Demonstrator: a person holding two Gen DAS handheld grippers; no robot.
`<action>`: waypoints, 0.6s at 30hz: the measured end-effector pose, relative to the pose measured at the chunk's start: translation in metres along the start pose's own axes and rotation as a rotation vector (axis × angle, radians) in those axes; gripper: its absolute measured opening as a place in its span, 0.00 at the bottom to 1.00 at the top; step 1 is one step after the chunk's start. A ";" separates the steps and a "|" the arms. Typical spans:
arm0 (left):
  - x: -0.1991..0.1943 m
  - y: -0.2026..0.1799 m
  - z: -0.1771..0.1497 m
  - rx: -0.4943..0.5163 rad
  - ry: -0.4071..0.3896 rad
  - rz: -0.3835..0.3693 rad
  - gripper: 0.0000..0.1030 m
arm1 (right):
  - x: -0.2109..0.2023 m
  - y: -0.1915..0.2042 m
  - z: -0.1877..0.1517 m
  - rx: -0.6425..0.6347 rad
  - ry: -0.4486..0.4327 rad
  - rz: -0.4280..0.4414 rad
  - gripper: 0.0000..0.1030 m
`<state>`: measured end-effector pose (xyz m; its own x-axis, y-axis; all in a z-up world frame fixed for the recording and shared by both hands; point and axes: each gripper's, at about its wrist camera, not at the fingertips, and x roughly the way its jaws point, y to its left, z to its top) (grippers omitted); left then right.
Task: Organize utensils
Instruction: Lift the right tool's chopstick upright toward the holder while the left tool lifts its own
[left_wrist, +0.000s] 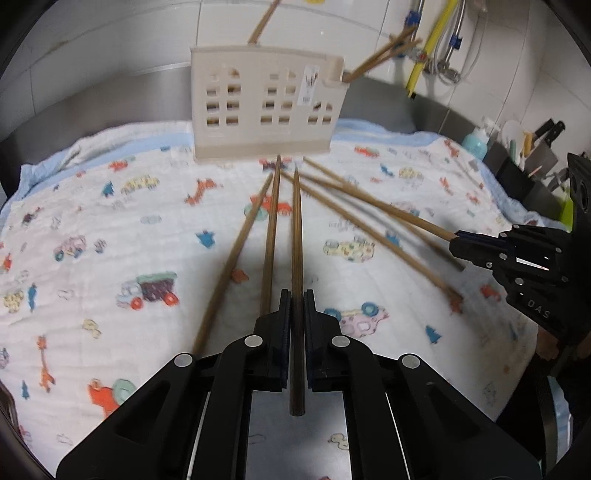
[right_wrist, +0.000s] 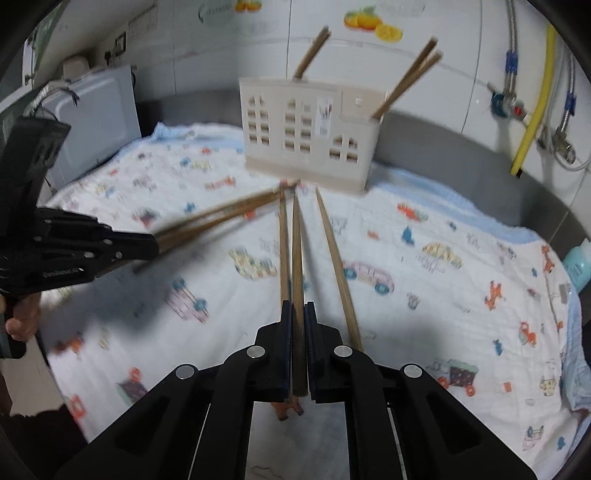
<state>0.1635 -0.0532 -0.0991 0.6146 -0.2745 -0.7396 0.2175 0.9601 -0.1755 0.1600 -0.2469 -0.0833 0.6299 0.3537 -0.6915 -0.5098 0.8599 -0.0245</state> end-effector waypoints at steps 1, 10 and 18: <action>-0.007 0.000 0.003 -0.002 -0.018 -0.004 0.05 | -0.005 0.000 0.004 0.009 -0.015 0.003 0.06; -0.051 -0.001 0.034 0.016 -0.146 -0.041 0.05 | -0.050 0.006 0.058 0.039 -0.145 0.000 0.06; -0.070 0.002 0.061 0.043 -0.190 -0.059 0.05 | -0.067 0.003 0.105 0.058 -0.173 0.000 0.06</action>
<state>0.1674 -0.0353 -0.0078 0.7307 -0.3394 -0.5924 0.2875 0.9400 -0.1839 0.1780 -0.2296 0.0385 0.7240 0.4077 -0.5565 -0.4783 0.8779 0.0209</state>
